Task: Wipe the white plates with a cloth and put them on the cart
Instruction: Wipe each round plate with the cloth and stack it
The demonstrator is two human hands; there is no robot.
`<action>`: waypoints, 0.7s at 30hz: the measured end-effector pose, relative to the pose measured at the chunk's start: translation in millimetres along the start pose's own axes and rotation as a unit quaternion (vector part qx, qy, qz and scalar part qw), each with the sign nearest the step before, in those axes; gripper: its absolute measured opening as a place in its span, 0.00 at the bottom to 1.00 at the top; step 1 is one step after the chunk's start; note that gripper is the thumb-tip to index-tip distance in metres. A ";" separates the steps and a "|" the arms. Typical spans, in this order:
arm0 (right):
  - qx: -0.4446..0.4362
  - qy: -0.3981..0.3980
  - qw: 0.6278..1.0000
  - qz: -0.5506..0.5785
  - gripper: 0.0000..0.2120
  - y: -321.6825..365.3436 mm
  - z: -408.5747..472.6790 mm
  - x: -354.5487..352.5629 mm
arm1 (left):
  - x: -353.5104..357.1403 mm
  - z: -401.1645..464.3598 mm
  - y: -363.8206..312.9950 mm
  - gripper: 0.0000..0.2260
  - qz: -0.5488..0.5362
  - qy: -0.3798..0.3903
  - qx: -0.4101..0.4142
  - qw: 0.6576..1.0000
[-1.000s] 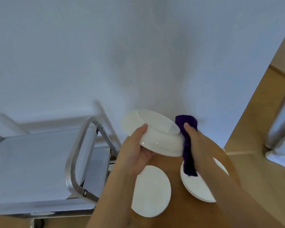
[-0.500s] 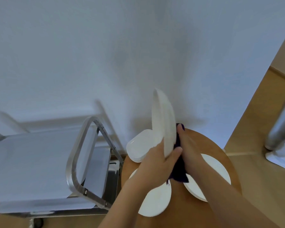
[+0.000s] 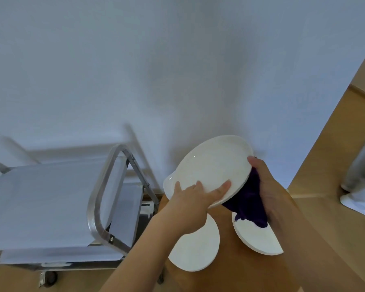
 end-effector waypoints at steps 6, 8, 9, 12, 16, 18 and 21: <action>-0.042 -0.034 0.998 0.017 0.16 2.2 -10.4 -10.3 | -16.4 -5.9 38.2 0.43 -0.182 -0.116 -0.068 0.974; -0.038 -0.032 0.999 0.015 0.16 -0.9 -12.2 -12.0 | -29.8 -19.8 63.4 0.46 -0.428 -0.261 -0.160 0.851; -0.033 -0.037 0.999 0.014 0.16 -2.8 -12.8 -13.2 | -24.8 -25.6 76.9 0.45 -0.564 -0.308 -0.218 0.735; -0.021 -0.036 0.999 0.017 0.13 -5.0 -16.8 -7.8 | 10.2 -16.2 68.2 0.28 -0.864 -0.199 -0.244 0.393; -0.031 -0.066 0.990 -0.121 0.07 3.8 -11.0 -6.2 | 11.6 -10.1 59.2 0.21 -0.935 -0.164 -0.160 0.270; -0.090 -0.124 0.972 -0.180 0.07 15.3 1.5 -17.3 | 9.2 -10.8 63.4 0.25 -0.939 -0.171 -0.122 0.271; -0.248 -0.228 0.920 -0.202 0.07 41.8 8.2 -24.8 | 9.0 -12.7 64.6 0.24 -0.927 -0.186 -0.122 0.301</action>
Point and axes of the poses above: each hand's wrist, its own z-axis towards the middle knuckle, its own x-axis out of the palm, y = z × x, the point moved 7 cm from there along z, towards the middle knuckle, and after that the axes turned 5 degrees about -y, right-handed, at the moved point
